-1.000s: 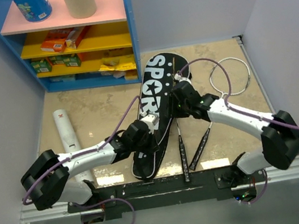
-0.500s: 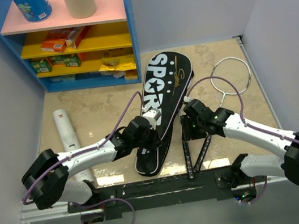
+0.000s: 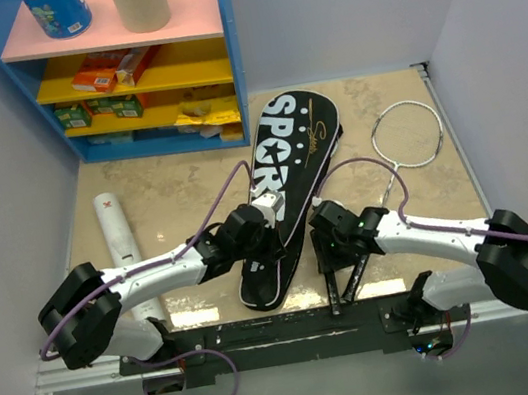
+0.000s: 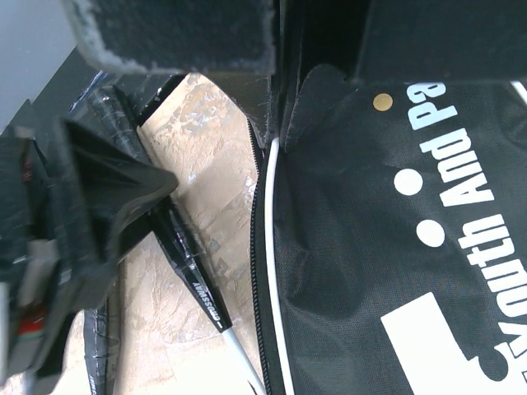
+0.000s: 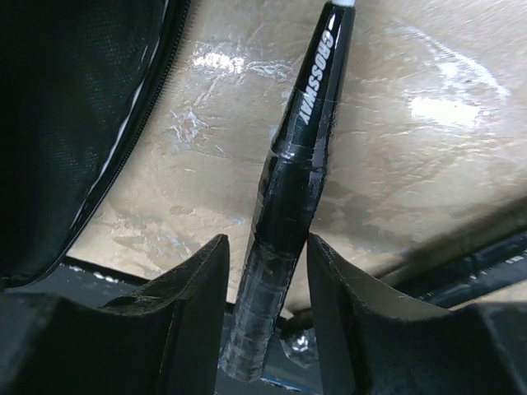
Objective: Pack up the badminton gear
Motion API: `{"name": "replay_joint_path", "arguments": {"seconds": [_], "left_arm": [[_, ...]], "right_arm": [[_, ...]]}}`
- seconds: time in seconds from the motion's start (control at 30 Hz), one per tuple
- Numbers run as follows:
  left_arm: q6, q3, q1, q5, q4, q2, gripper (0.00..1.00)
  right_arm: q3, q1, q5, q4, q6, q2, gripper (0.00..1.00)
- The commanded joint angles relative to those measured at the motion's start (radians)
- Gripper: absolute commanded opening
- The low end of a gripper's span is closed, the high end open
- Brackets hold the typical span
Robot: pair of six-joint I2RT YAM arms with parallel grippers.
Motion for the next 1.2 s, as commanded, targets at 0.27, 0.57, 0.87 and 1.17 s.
{"name": "replay_joint_path", "arguments": {"seconds": [0.27,0.57,0.87,1.17], "left_arm": [[0.003,-0.004,0.002,0.070,0.088,-0.034,0.00],[-0.015,-0.107,-0.004,0.107,0.119,-0.076,0.00],[-0.024,-0.123,-0.006,0.164,0.160,-0.059,0.00],[-0.050,-0.112,-0.004,0.245,0.220,-0.037,0.00]], "right_arm": [[-0.035,0.037,0.013,0.186,0.115,0.105,0.00],[0.175,0.026,0.076,0.156,0.099,0.171,0.00],[0.264,0.028,-0.022,0.243,0.114,0.192,0.00],[0.181,0.029,0.019,0.367,0.190,0.168,0.00]]}}
